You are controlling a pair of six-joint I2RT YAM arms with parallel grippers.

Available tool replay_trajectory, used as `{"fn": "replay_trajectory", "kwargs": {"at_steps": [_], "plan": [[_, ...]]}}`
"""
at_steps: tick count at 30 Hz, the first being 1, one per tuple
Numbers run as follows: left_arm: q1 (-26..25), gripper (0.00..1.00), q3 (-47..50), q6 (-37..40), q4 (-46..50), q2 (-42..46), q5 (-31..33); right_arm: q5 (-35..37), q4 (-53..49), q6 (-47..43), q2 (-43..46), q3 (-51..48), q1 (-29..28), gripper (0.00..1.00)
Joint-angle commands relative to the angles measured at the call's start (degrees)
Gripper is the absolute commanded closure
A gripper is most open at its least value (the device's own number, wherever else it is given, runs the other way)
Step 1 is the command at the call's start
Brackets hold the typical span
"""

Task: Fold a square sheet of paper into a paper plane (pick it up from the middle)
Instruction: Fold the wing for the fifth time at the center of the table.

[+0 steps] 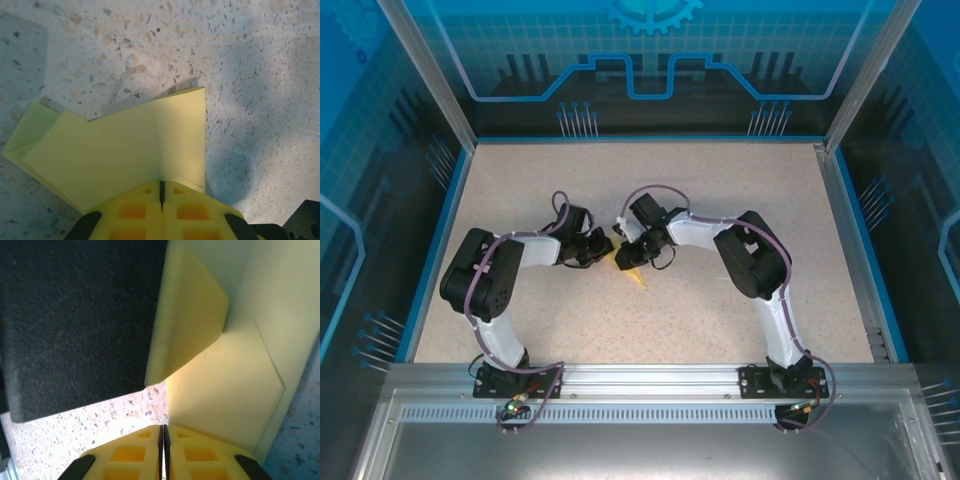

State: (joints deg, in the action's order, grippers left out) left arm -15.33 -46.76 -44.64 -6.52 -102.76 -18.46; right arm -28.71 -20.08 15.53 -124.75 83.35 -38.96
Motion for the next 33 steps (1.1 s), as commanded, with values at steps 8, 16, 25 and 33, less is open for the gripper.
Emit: {"fn": "replay_trajectory", "kwargs": {"at_steps": [8, 16, 25, 33], "plan": [[1.2, 0.95, -0.1, 1.4, 5.5, -4.1, 2.2, -2.4, -1.3, -3.1, 6.3, -12.4, 0.5, 0.89], [2.0, 0.95, -0.6, 1.7, 6.1, -4.3, 2.3, -1.3, -0.2, -2.9, 12.9, -21.9, 0.7, 0.90], [1.6, 0.91, -2.1, 3.0, 6.5, -1.7, 0.2, 0.5, 4.7, -0.4, 24.8, -27.6, 2.1, 0.89], [-2.6, 0.66, -6.3, 3.1, 19.4, 9.6, 8.7, 18.7, 8.5, 4.2, 36.8, -31.7, 6.0, 0.57]]}}
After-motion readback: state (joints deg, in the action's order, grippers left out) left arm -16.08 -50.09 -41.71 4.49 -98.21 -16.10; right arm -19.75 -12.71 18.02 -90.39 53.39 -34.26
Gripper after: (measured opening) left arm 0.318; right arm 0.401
